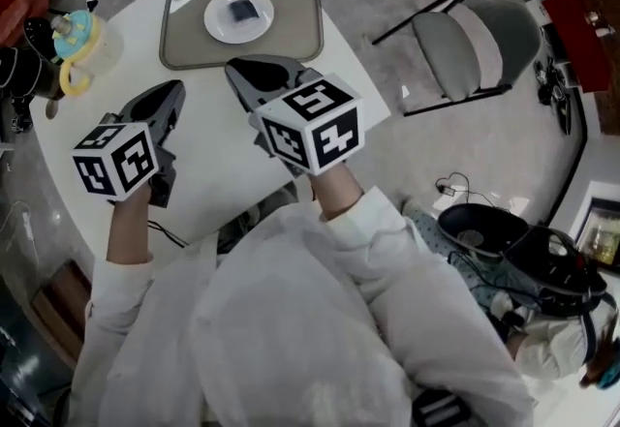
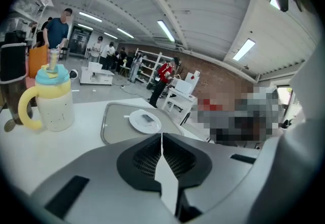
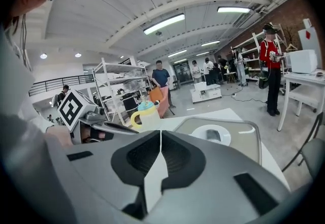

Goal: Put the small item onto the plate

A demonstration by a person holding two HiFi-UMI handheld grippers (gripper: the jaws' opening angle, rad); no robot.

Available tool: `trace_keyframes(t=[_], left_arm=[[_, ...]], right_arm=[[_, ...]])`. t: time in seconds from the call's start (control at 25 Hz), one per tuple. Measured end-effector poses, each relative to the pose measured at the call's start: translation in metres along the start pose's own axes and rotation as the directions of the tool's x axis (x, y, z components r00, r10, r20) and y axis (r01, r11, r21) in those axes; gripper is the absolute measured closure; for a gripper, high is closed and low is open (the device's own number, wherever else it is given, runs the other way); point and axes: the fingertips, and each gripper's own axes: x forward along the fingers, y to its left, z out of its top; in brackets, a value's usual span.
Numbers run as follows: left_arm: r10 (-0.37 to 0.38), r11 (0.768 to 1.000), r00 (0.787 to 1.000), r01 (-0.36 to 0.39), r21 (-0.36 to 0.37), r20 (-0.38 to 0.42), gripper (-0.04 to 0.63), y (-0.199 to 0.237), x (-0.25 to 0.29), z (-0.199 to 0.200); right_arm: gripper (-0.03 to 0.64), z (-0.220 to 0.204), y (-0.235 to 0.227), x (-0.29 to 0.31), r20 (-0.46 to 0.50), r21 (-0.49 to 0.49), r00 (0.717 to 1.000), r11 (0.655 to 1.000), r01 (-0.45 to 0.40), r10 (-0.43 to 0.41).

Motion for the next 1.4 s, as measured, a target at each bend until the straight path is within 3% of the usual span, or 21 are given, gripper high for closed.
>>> trace_keyframes(t=[0.2, 0.4, 0.8, 1.08, 1.4], left_arm=[[-0.096, 0.995, 0.995, 0.096, 0.001, -0.028, 0.578, 0.073, 0.017, 0.014], [-0.193, 0.981, 0.978, 0.193, 0.001, -0.076, 0.578, 0.113, 0.03, -0.017], [-0.337, 0.938, 0.932, 0.345, 0.038, -0.13, 0.578, 0.066, 0.061, -0.039], [-0.394, 0.914, 0.901, 0.405, 0.032, -0.181, 0.578, 0.07, 0.067, -0.053], [-0.407, 0.908, 0.894, 0.419, 0.027, -0.186, 0.578, 0.055, 0.102, -0.05]], right_arm=[[0.595, 0.011, 0.01, 0.092, -0.044, 0.001, 0.998, 0.999, -0.047, 0.047], [0.595, -0.019, 0.031, 0.141, -0.109, 0.017, 0.986, 0.992, -0.125, 0.126], [0.595, -0.035, 0.005, 0.104, -0.213, -0.131, 0.972, 0.983, -0.132, 0.102], [0.595, -0.045, 0.001, 0.118, -0.234, -0.162, 0.972, 0.984, -0.071, 0.031], [0.595, -0.055, -0.028, 0.113, -0.263, -0.155, 0.964, 0.986, -0.068, 0.026]])
